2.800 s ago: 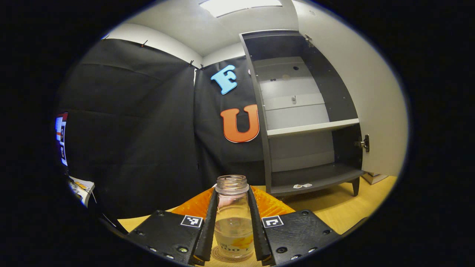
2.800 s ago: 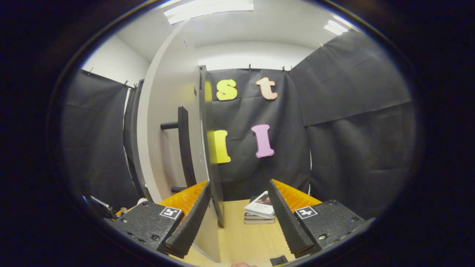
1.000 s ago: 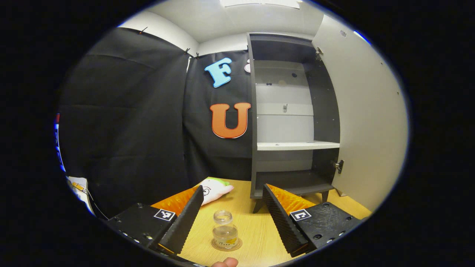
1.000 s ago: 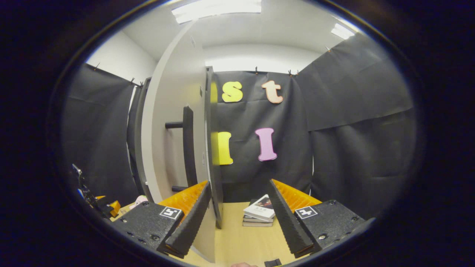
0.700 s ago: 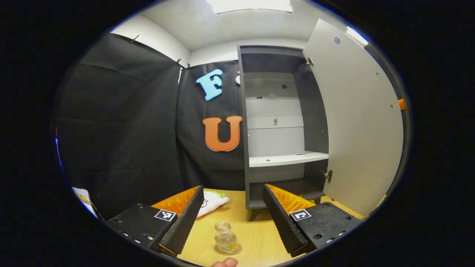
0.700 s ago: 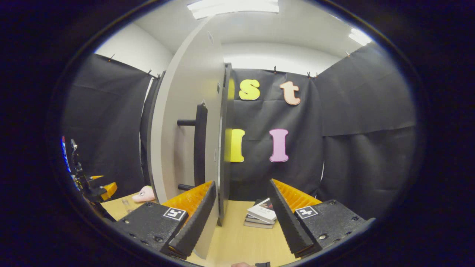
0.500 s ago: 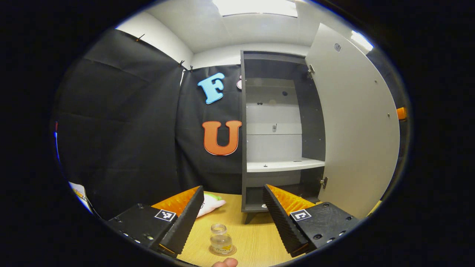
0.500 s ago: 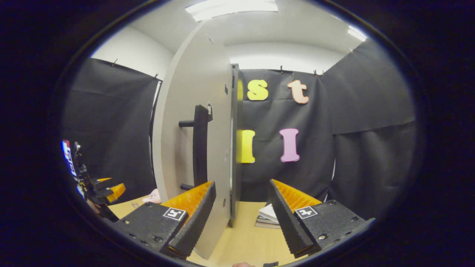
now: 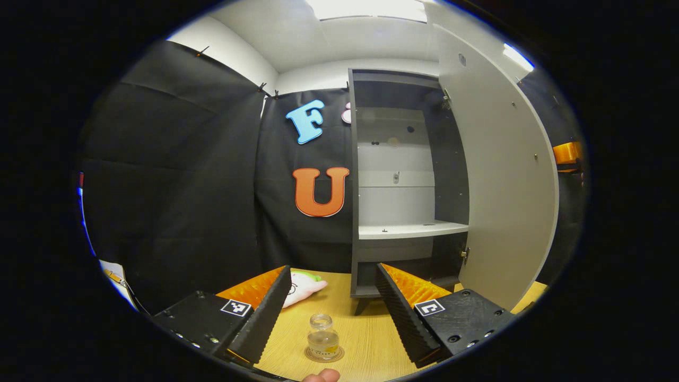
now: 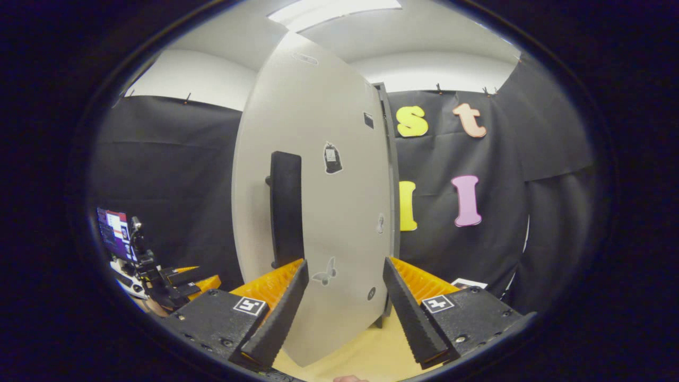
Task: Open the cabinet door with the right hand, grasp the bottle in the cabinet with the left hand and place it on the coaster, then close the cabinet door with the right hand.
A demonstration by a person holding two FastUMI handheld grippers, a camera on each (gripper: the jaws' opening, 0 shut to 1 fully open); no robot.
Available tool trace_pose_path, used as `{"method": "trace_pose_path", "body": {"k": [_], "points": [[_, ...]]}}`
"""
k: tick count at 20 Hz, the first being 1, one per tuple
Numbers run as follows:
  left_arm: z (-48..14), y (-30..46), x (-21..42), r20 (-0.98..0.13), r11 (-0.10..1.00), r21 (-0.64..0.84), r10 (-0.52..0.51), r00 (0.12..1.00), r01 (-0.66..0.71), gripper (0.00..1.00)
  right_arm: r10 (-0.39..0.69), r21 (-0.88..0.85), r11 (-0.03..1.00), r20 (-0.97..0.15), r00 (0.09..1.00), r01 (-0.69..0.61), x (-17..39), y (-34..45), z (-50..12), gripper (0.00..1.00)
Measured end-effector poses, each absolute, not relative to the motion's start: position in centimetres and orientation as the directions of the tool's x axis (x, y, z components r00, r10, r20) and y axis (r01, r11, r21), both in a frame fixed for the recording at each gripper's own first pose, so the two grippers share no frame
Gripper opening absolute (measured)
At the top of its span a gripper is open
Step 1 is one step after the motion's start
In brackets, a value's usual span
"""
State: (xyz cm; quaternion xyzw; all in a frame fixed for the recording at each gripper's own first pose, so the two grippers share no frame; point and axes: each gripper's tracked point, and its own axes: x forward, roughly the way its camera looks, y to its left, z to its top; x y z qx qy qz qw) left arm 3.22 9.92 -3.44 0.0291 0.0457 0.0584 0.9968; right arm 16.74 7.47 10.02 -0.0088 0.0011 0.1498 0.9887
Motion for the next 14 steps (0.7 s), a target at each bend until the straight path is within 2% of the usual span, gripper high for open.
{"method": "trace_pose_path", "body": {"k": [1, 2, 3, 4, 5, 6, 8, 9, 10, 11, 12, 13, 14], "points": [[-3.5, 10.2, 3.2, -0.089, 0.991, 0.067, 0.121, 0.989, -0.115, 0.96, 0.313, -0.012, 0.950, -0.007, 0.950, -0.313, 17.0, 8.1, 10.0, 0.92], [-3.5, 10.4, 3.2, -0.092, 0.991, 0.069, 0.122, 0.988, -0.116, 0.96, 0.330, -0.003, 0.944, -0.008, 0.944, -0.330, 17.4, 8.8, 9.9, 0.92], [-3.7, 10.7, 3.2, -0.096, 0.991, 0.069, 0.123, 0.988, -0.116, 0.96, 0.344, 0.006, 0.939, -0.010, 0.939, -0.344, 17.6, 9.6, 9.8, 0.87], [-3.8, 10.9, 3.2, -0.097, 0.991, 0.067, 0.121, 0.988, -0.115, 1.00, 0.356, 0.013, 0.934, -0.012, 0.934, -0.356, 18.1, 10.4, 9.6, 0.87], [-3.8, 11.2, 3.2, -0.093, 0.991, 0.067, 0.124, 0.988, -0.118, 1.00, 0.368, 0.015, 0.930, -0.013, 0.930, -0.368, 18.4, 11.1, 9.6, 0.92], [-3.8, 11.6, 3.3, -0.093, 0.991, 0.067, 0.126, 0.988, -0.120, 0.96, 0.379, 0.013, 0.925, -0.014, 0.925, -0.379, 18.8, 12.1, 9.6, 0.87], [-3.9, 12.1, 3.2, -0.094, 0.991, 0.059, 0.127, 0.987, -0.122, 0.96, 0.402, 0.008, 0.916, -0.007, 0.916, -0.402, 20.1, 14.2, 9.6, 0.87], [-3.9, 12.4, 3.1, -0.093, 0.991, 0.055, 0.128, 0.987, -0.123, 0.96, 0.420, 0.022, 0.907, 0.008, 0.908, -0.420, 20.9, 15.6, 9.8, 0.92], [-4.0, 12.8, 3.1, -0.092, 0.991, 0.052, 0.131, 0.987, -0.127, 0.96, 0.443, 0.044, 0.895, 0.023, 0.896, -0.443, 21.7, 17.0, 10.2, 0.87], [-4.0, 13.4, 3.1, -0.092, 0.990, 0.048, 0.136, 0.986, -0.132, 0.96, 0.463, 0.063, 0.883, 0.041, 0.885, -0.465, 22.7, 18.5, 10.5, 0.92], [-4.0, 14.0, 3.1, -0.092, 0.990, 0.045, 0.141, 0.986, -0.137, 1.00, 0.468, 0.072, 0.879, 0.055, 0.882, -0.471, 23.8, 19.7, 10.8, 0.92], [-4.0, 14.6, 3.0, -0.093, 0.988, 0.042, 0.149, 0.984, -0.146, 1.00, 0.463, 0.060, 0.883, 0.063, 0.884, -0.466, 25.0, 20.6, 11.1, 0.92], [-4.0, 15.3, 3.0, -0.091, 0.987, 0.041, 0.158, 0.983, -0.155, 0.96, 0.446, 0.040, 0.893, 0.061, 0.893, -0.449, 26.3, 21.2, 11.2, 0.91]]}}
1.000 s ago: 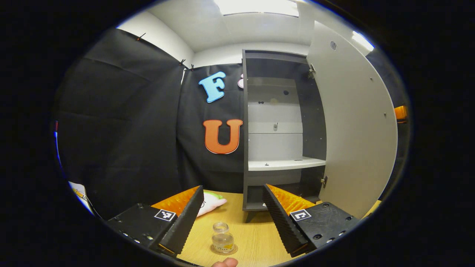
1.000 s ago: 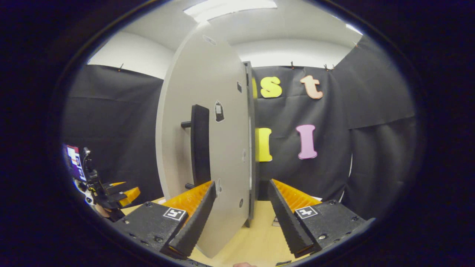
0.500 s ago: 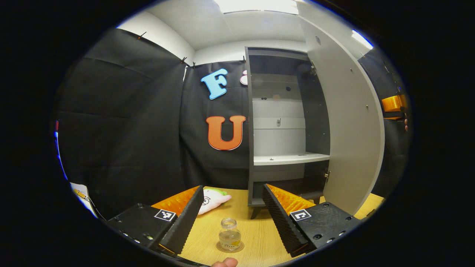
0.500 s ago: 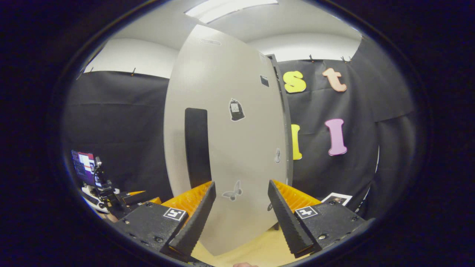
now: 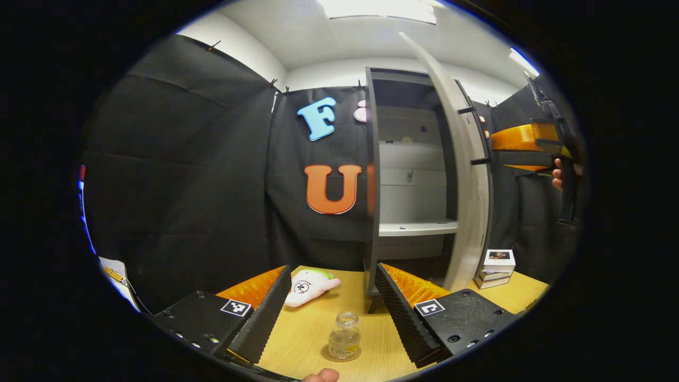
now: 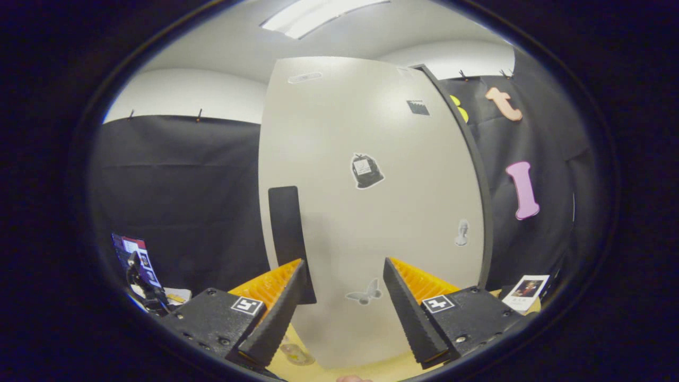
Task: Open the cabinet door with the right hand, grasp the bottle in the cabinet with the left hand and place it on the coaster, then close the cabinet door with the right hand.
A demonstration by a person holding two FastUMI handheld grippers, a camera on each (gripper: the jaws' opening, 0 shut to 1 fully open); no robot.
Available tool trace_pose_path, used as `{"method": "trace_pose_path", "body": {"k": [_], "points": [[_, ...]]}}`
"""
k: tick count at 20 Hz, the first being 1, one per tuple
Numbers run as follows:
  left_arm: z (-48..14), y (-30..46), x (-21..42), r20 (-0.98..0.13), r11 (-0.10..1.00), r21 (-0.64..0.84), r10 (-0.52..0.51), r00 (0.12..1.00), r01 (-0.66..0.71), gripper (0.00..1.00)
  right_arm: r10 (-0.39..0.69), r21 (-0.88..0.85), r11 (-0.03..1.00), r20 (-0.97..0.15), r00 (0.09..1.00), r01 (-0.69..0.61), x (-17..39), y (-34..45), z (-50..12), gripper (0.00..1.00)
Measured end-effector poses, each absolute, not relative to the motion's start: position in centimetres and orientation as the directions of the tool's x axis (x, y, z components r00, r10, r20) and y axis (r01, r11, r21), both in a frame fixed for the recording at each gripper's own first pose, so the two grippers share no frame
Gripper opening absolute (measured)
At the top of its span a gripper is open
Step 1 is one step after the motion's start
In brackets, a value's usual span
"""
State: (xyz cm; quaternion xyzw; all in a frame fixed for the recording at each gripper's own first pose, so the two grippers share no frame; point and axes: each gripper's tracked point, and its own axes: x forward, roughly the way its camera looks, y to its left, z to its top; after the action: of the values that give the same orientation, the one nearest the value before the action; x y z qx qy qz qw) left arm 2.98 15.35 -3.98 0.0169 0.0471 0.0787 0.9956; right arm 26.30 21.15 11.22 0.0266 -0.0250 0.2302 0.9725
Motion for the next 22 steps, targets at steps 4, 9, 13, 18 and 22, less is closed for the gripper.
{"method": "trace_pose_path", "body": {"k": [4, 9, 13, 18, 22], "points": [[-4.2, 18.0, 2.6, -0.090, 0.978, 0.036, 0.209, 0.974, -0.207, 0.96, 0.419, 0.035, 0.907, 0.047, 0.907, -0.421, 30.9, 23.8, 10.2, 0.92], [-4.5, 19.6, 1.8, -0.097, 0.968, 0.030, 0.250, 0.963, -0.249, 0.96, 0.402, 0.010, 0.915, 0.064, 0.913, -0.404, 31.4, 25.1, 9.5, 0.94], [-4.3, 19.0, 1.2, -0.098, 0.968, 0.026, 0.252, 0.963, -0.251, 0.95, 0.404, 0.035, 0.913, 0.047, 0.913, -0.406, 30.2, 24.9, 8.5, 0.94], [-4.3, 16.6, 0.6, -0.095, 0.977, 0.019, 0.212, 0.973, -0.211, 0.95, 0.362, 0.021, 0.931, 0.066, 0.930, -0.364, 26.3, 21.8, 8.1, 0.94], [-3.3, 14.2, 1.0, -0.075, 0.985, 0.015, 0.175, 0.982, -0.174, 0.95, 0.200, -0.050, 0.979, 0.079, 0.977, -0.196, 23.4, 15.7, 7.4, 0.94]]}}
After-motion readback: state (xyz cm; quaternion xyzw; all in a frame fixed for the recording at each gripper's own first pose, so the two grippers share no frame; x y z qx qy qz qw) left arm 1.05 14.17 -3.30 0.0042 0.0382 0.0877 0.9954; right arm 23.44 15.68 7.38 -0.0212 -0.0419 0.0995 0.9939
